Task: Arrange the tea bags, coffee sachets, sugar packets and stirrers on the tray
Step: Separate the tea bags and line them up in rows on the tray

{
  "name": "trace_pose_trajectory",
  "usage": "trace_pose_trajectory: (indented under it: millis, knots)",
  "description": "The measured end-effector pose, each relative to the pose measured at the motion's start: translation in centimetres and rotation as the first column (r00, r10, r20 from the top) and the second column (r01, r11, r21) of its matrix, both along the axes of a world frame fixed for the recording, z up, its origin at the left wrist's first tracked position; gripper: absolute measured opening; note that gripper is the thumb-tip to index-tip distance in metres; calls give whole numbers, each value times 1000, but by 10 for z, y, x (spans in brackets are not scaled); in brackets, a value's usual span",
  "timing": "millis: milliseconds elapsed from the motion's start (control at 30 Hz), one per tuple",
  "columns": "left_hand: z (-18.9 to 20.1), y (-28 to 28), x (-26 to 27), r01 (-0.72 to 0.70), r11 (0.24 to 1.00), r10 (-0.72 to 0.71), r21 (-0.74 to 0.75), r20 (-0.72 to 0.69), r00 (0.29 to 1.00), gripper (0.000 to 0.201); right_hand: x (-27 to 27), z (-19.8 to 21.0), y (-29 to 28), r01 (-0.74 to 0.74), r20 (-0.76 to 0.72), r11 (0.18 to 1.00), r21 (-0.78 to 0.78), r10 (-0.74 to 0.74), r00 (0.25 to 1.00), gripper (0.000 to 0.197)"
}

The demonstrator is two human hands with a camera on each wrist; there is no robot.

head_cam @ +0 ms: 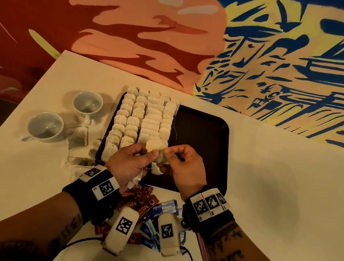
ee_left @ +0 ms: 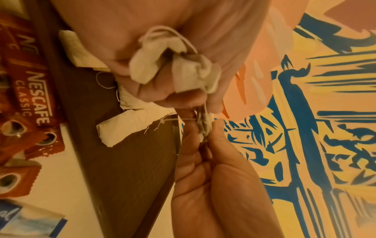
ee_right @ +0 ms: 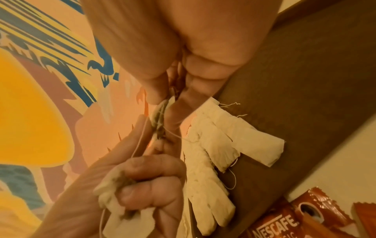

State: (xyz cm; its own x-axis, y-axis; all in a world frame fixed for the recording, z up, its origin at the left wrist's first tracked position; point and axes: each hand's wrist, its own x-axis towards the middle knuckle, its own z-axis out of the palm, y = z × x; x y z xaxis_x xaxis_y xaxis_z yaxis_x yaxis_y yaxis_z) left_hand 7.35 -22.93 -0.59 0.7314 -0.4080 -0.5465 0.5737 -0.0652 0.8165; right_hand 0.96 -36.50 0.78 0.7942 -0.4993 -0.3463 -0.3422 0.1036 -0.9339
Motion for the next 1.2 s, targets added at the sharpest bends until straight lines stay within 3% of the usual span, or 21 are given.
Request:
trace_pose_trajectory:
  millis: [100, 200, 333, 433, 600, 800, 900, 1000, 1100, 1200]
  knots:
    - [-2, 0, 0, -43, 999, 43, -3, 56, 998, 3, -3, 0, 3, 5, -7, 999, 48, -5, 1000, 11]
    - [-6, 2, 0, -22, 998, 14, 56, 145, 989, 26, -4, 2, 1, 37, -16, 985, 167, -35, 999, 12]
    - [-5, 2, -2, -1, 1000, -1, 9, 126, 992, 16, -5, 3, -1, 20, -13, 972, 233, -17, 1000, 14]
    - [-4, 1, -1, 23, 1000, -24, 11, 150, 988, 23, -5, 2, -2, -48, -5, 983, 176, 50, 999, 17]
    - [-6, 0, 4, 4, 998, -17, 69, 192, 981, 30, 1, -4, -6, -118, -27, 992, -46, 117, 993, 7]
    - [-10, -3, 4, -164, 977, 135, 136, 201, 970, 26, 3, -6, -3, -184, -12, 983, -16, 183, 983, 12]
    - [-10, -1, 4, -190, 960, 139, 204, 241, 961, 17, 1, -9, -4, -159, -4, 987, 4, 159, 987, 18]
    - [-12, 1, 9, -213, 955, 181, 207, 161, 970, 17, 0, -12, -6, -107, -22, 993, -51, 106, 994, 19]
    - [-11, 4, 10, -215, 973, 215, 84, 19, 977, 22, 0, -14, -11, -88, -72, 995, -45, 85, 994, 19]
    - [-8, 7, 7, -195, 980, 197, 45, -65, 978, 24, 2, -11, -15, -156, -102, 984, -84, 147, 984, 24]
